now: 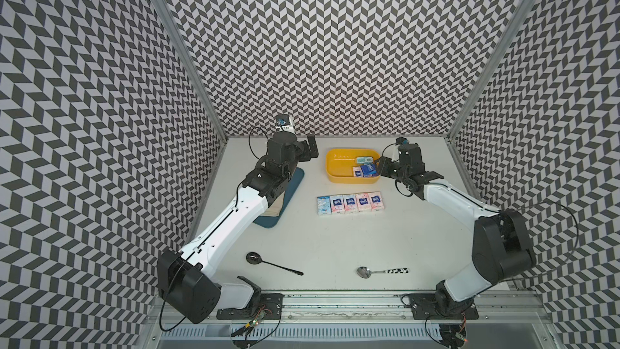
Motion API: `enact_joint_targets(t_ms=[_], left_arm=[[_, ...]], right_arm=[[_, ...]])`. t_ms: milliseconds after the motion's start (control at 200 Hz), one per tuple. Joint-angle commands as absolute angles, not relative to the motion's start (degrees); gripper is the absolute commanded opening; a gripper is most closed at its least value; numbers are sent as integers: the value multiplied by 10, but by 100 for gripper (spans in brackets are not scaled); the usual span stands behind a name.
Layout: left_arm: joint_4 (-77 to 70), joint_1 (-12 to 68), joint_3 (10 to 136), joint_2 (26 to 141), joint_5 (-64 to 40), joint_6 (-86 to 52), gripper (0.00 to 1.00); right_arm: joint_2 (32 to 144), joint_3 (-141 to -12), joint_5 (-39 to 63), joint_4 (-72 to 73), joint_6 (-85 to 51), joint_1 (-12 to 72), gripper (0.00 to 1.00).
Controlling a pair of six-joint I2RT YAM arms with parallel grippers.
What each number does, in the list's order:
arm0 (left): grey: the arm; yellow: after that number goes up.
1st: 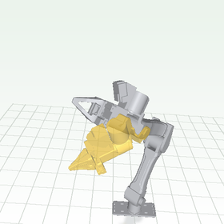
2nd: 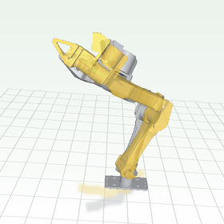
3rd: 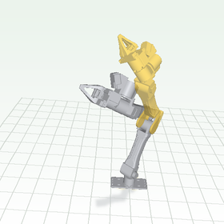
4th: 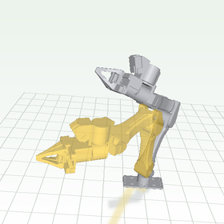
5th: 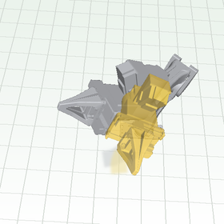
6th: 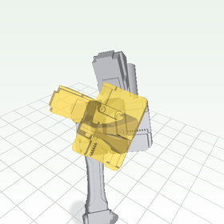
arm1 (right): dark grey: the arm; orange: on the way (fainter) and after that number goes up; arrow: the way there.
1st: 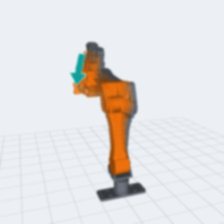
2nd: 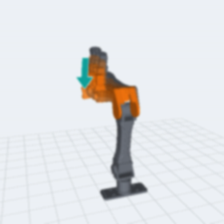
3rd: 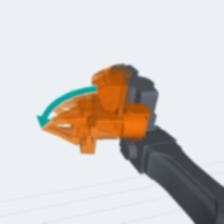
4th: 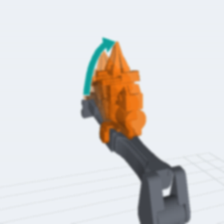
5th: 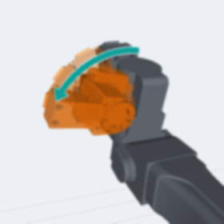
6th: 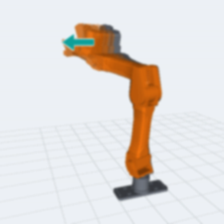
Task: Take the pocket tissues out of the storage box
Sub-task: Move the pocket tissues to the center of the board, then pick up the pocket tissues from the storage box.
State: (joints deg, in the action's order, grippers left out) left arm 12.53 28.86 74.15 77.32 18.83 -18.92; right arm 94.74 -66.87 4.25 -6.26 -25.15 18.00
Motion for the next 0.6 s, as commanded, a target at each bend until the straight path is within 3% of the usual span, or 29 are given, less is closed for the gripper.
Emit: enact_joint_targets(t_ms=[0, 205, 446, 591], left_arm=[[129, 291, 746, 777, 189, -186, 99], [127, 290, 742, 788, 189, -182, 99], [121, 284, 742, 801, 158, -197, 99], [119, 268, 738, 798, 120, -215, 99]], right_arm=[[1014, -744, -16, -114, -201, 197, 52], [1119, -889, -81, -169, -111, 217, 54], [1155, -882, -225, -58, 122, 296, 56], [1194, -912, -243, -51, 186, 304, 56]])
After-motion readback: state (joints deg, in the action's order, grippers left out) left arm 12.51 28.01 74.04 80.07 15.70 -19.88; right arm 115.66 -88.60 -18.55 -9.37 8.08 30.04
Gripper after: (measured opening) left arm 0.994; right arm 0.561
